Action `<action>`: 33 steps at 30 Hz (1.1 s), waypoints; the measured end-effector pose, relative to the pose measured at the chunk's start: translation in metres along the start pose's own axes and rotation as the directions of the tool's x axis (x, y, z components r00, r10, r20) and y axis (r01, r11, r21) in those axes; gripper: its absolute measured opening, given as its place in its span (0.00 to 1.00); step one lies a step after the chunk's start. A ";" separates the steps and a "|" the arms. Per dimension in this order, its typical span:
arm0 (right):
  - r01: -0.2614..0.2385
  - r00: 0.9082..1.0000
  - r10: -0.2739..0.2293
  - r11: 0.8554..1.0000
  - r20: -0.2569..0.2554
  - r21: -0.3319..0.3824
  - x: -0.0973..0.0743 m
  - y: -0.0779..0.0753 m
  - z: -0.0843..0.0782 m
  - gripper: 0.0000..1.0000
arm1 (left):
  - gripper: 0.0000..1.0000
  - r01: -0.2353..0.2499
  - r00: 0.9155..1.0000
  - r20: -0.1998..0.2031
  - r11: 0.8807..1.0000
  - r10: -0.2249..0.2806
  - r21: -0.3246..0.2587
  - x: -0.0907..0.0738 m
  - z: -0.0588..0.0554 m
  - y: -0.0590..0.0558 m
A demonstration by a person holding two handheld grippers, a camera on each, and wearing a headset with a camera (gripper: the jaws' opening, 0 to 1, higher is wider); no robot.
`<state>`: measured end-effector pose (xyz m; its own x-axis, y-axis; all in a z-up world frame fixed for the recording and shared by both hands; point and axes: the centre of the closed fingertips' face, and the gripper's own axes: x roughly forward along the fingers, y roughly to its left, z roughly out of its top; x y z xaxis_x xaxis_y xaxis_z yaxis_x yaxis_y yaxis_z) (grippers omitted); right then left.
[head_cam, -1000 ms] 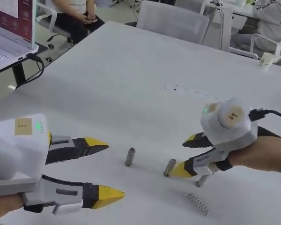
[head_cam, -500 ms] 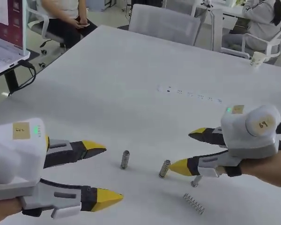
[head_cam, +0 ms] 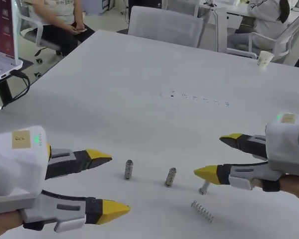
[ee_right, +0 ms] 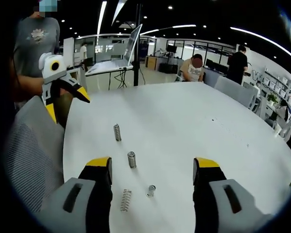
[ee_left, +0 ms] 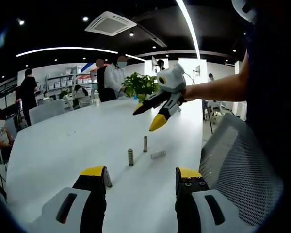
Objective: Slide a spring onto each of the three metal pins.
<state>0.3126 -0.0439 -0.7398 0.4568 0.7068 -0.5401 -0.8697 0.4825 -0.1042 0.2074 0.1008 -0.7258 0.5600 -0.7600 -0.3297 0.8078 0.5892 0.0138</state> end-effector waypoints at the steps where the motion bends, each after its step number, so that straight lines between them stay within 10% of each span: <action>1: 0.005 1.000 -0.005 1.000 0.003 0.001 -0.002 0.000 -0.001 0.68 | 0.53 0.001 1.000 -0.002 1.000 -0.001 0.001 0.000 0.000 0.000; 17: 0.066 0.998 -0.069 0.992 0.016 0.111 -0.033 0.003 -0.043 0.69 | 0.52 0.024 0.999 -0.022 1.000 -0.024 0.013 0.004 0.004 -0.004; 33: 0.000 0.993 0.016 0.990 -0.116 0.138 -0.017 0.042 -0.095 0.54 | 0.52 0.044 0.999 -0.026 0.999 -0.044 0.013 0.014 0.008 -0.010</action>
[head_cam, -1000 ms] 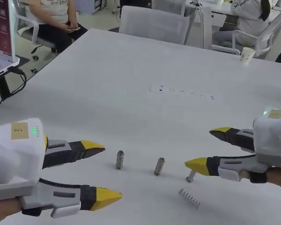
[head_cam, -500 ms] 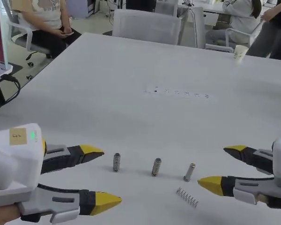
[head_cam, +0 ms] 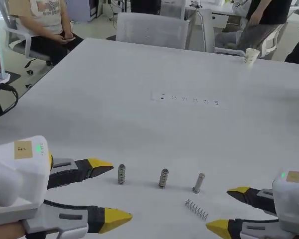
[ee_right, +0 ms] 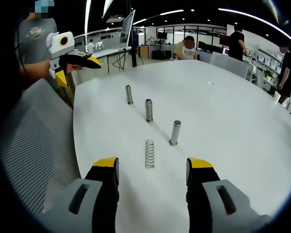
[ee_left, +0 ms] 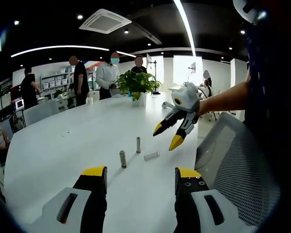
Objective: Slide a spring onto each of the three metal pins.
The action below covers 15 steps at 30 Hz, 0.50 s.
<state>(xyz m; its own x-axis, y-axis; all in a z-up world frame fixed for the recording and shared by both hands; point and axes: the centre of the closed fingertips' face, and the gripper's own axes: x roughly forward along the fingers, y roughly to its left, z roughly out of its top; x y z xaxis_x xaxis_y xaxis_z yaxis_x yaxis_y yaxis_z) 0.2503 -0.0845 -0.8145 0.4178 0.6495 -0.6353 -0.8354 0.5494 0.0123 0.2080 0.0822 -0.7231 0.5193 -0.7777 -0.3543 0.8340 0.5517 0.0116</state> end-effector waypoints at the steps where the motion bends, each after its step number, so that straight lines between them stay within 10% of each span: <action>1: 0.004 1.000 -0.004 1.000 -0.004 -0.004 0.002 0.000 -0.001 0.52 | 0.52 0.000 1.000 0.001 1.000 0.000 -0.001 0.000 0.000 0.000; 15: -0.016 0.995 0.012 0.999 -0.099 -0.048 0.023 -0.001 -0.015 0.27 | 0.49 -0.005 1.000 -0.001 1.000 0.005 -0.014 -0.002 -0.002 0.002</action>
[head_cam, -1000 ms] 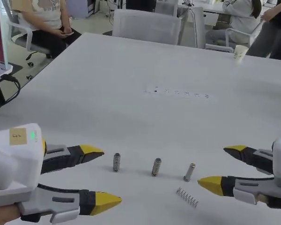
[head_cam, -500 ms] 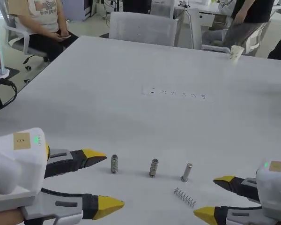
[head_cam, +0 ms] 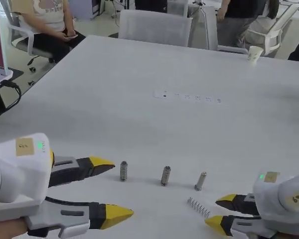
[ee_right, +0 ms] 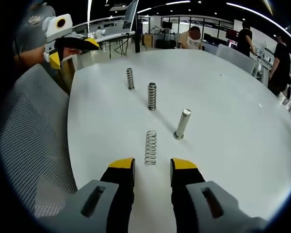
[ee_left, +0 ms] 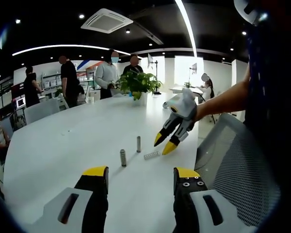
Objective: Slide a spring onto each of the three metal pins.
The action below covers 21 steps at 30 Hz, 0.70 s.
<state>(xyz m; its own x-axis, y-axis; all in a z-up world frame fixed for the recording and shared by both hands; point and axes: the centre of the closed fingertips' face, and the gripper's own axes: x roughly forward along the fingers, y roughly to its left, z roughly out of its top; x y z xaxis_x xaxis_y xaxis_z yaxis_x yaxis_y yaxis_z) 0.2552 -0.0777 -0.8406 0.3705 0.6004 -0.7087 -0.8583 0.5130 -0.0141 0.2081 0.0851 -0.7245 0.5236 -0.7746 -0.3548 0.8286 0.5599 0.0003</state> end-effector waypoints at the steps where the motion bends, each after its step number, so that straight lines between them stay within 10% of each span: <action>1: -0.003 1.000 0.003 1.000 -0.006 0.002 0.000 0.002 0.000 0.26 | 0.49 0.003 1.000 -0.001 1.000 -0.003 -0.001 0.001 0.000 -0.001; 21: -0.015 0.998 0.015 1.000 -0.059 -0.010 0.013 0.004 -0.008 0.11 | 0.47 0.014 1.000 -0.003 1.000 -0.014 -0.002 0.004 -0.001 -0.005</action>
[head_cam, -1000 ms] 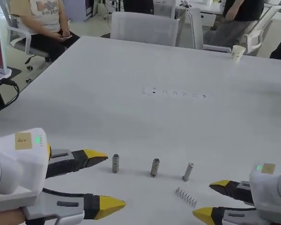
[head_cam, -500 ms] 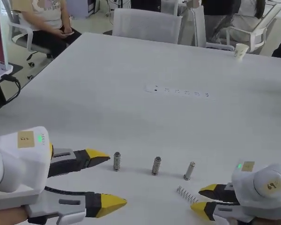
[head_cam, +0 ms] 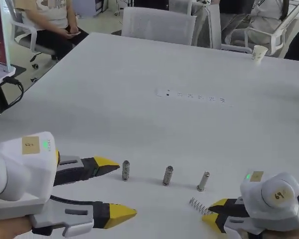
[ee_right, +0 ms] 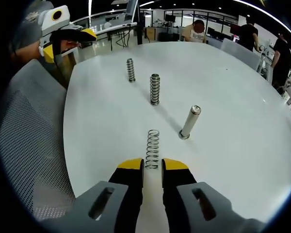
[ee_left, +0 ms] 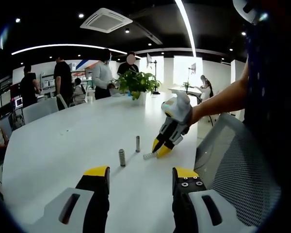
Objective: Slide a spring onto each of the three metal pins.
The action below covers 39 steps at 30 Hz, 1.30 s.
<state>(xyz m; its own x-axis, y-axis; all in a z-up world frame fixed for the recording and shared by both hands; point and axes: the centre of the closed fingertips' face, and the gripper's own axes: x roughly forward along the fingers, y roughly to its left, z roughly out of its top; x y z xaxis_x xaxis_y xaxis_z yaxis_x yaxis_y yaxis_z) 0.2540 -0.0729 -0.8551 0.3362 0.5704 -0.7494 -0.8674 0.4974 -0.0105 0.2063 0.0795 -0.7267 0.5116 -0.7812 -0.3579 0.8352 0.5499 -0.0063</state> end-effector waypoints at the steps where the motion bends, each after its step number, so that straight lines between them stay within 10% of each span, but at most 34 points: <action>1: -0.001 1.000 0.001 1.000 0.001 0.000 0.000 0.000 0.000 0.11 | 0.47 0.001 1.000 -0.001 1.000 -0.001 0.001 0.000 0.000 -0.001; 25: -0.090 0.996 0.092 0.983 0.005 -0.157 -0.021 0.027 0.036 0.08 | 0.43 0.063 0.998 -0.026 0.998 -0.062 0.024 0.009 -0.002 -0.008; 31: -0.147 0.988 0.154 0.961 0.012 -0.233 -0.030 0.044 0.061 0.08 | 0.42 0.089 0.995 -0.040 0.995 -0.087 0.042 0.013 -0.003 -0.008; 39: -0.230 0.970 0.241 0.891 -0.022 -0.392 -0.042 0.072 0.086 0.08 | 0.37 0.138 0.989 -0.054 0.987 -0.134 0.079 0.021 0.000 -0.018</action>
<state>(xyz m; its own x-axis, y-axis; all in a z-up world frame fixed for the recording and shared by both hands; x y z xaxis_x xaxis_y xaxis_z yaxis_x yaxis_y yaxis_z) 0.2095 -0.0046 -0.7675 0.1095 0.6591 -0.7441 -0.9937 0.0559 -0.0967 0.2023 0.0532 -0.7338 0.3831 -0.8308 -0.4036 0.9112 0.4115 0.0180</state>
